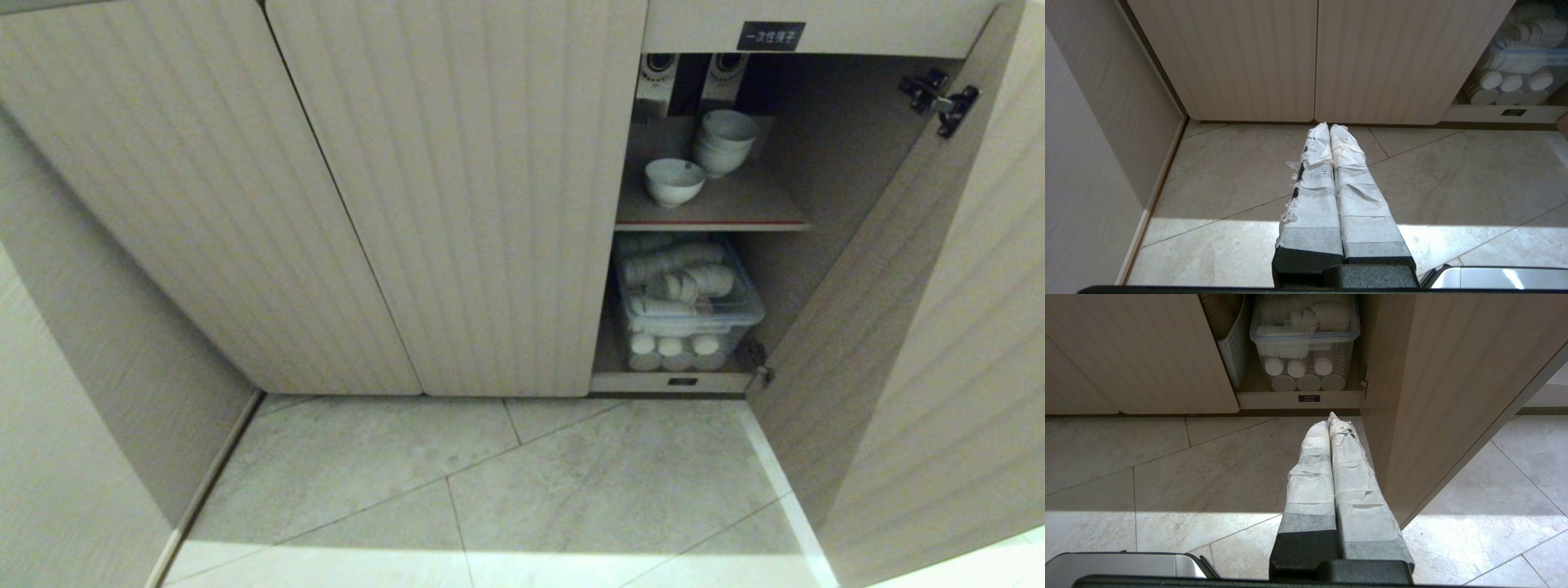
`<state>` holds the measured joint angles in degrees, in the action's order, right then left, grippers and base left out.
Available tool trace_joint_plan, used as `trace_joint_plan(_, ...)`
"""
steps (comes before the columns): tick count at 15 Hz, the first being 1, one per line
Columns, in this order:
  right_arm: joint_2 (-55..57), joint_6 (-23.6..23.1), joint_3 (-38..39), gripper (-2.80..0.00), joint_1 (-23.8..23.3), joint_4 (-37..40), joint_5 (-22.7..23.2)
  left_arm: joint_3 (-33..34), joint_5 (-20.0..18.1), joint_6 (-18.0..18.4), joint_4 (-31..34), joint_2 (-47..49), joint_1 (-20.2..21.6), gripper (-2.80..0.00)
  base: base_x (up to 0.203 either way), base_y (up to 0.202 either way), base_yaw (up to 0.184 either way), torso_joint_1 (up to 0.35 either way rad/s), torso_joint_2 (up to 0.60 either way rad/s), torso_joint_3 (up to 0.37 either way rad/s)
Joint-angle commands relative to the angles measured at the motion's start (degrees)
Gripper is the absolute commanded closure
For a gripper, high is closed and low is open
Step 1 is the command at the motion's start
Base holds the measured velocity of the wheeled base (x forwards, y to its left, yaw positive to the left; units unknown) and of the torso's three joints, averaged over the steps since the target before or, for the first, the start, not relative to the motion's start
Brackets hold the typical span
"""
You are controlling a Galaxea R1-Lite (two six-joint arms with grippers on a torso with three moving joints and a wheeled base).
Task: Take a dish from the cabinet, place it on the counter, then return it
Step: Take the bowl from the cabinet
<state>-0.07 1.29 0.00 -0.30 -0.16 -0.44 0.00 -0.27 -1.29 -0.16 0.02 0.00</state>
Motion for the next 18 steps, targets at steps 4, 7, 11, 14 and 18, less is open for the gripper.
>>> trace_joint_plan(4, 0.07, 0.03, 0.00, 0.00, 0.01, -0.02, 0.00, 0.00, 0.00, -0.03, -0.02, -0.02, 0.00, 0.00, 0.000, 0.000, 0.000, 0.000, 0.00, 0.000)
trace_joint_plan(7, 0.07, 0.03, 0.00, 0.00, -0.05, -0.02, 0.00, 0.00, 0.00, -0.03, -0.02, -0.02, 0.00, 0.00, 0.073, 0.000, 0.000, 0.004, 0.00, 0.003)
trace_joint_plan(11, 0.07, 0.03, 0.00, 0.00, -0.04, -0.02, 0.00, 0.00, 0.00, -0.03, -0.02, -0.02, 0.00, 0.00, 0.199, 0.000, 0.002, 0.003, 0.00, 0.000)
trace_joint_plan(14, 0.07, 0.03, 0.00, 0.00, 0.03, -0.02, 0.00, 0.00, 0.00, -0.03, -0.02, -0.02, 0.00, 0.00, 0.196, 0.000, 0.000, 0.003, 0.00, 0.002)
trace_joint_plan(18, 0.07, 0.03, 0.00, 0.00, -0.04, -0.02, 0.00, 0.00, 0.00, -0.03, -0.02, -0.02, 0.00, 0.00, 0.196, 0.000, 0.001, 0.001, 0.00, 0.003)
